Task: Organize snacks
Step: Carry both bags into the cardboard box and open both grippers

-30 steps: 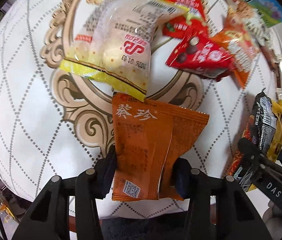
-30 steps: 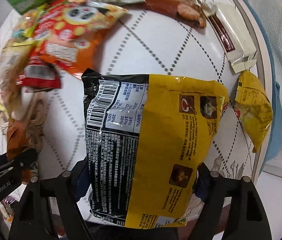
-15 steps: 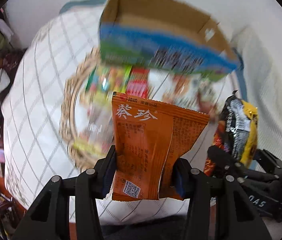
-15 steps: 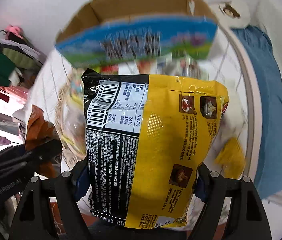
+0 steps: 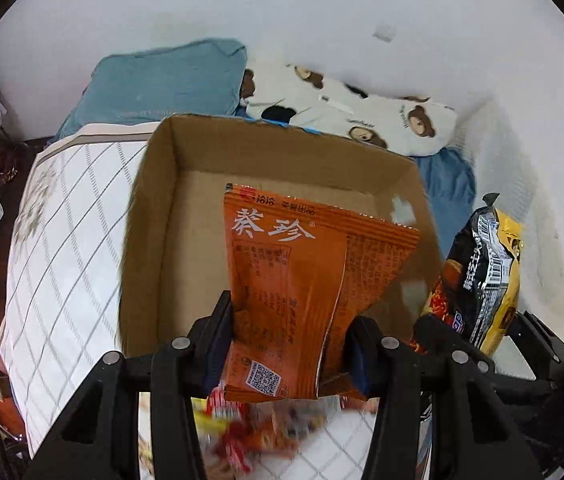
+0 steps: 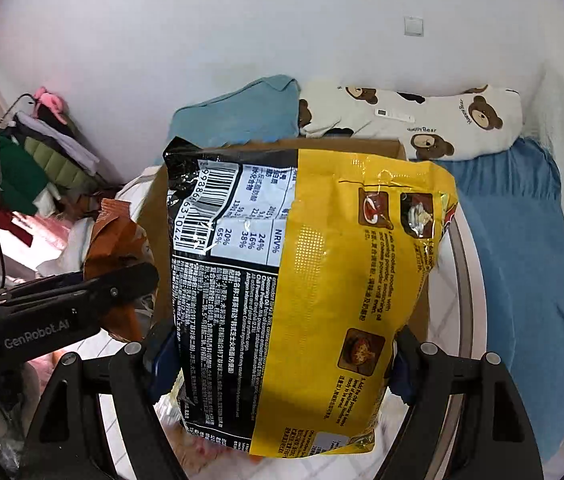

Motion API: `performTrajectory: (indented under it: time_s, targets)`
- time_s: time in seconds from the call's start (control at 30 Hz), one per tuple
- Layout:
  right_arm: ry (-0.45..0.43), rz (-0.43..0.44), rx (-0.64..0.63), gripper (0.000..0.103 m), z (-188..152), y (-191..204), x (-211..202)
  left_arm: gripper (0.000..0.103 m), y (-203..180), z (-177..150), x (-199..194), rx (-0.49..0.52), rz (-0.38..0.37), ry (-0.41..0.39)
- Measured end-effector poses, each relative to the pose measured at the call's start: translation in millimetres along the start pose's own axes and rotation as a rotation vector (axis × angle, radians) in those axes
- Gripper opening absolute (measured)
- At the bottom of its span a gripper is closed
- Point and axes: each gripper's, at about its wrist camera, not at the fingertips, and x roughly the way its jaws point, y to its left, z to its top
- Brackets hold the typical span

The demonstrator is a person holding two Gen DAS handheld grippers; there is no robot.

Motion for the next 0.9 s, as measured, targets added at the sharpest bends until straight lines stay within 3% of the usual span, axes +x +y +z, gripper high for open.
performTrajectory:
  time_s: [0.17,0.33,0.43,0.5,0.53,0.57,0.9]
  targets:
    - [0.116,-0.038,-0.008,0.083,55.9,-12.0,83.6,0.046,9.8,53.5,64.2,-0.034,0.004,0.12]
    - [0.234,-0.058,-0.014,0.083,76.8,-24.7,156.9,0.048,15.3,89.1,115.0,-0.041,0.047,0.21]
    - [0.295,-0.048,-0.003,0.084,86.2,-31.8,188.1,0.048,16.5,99.8,126.1,-0.046,0.08,0.222]
    - [0.325,-0.055,-0.002,0.091,89.8,-34.8,200.3,0.063,15.4,106.1,128.8,-0.033,0.087,0.218]
    - [0.336,-0.057,0.01,0.096,91.6,-38.0,205.1,0.085,15.6,110.2,131.2,-0.026,0.089,0.226]
    - [0.335,-0.055,0.022,0.1,94.3,-40.6,207.2,0.093,16.3,112.1,132.1,-0.023,0.09,0.234]
    - [0.296,-0.073,0.017,0.1,90.8,-50.5,186.8,0.093,20.7,98.7,111.1,-0.034,0.103,0.182]
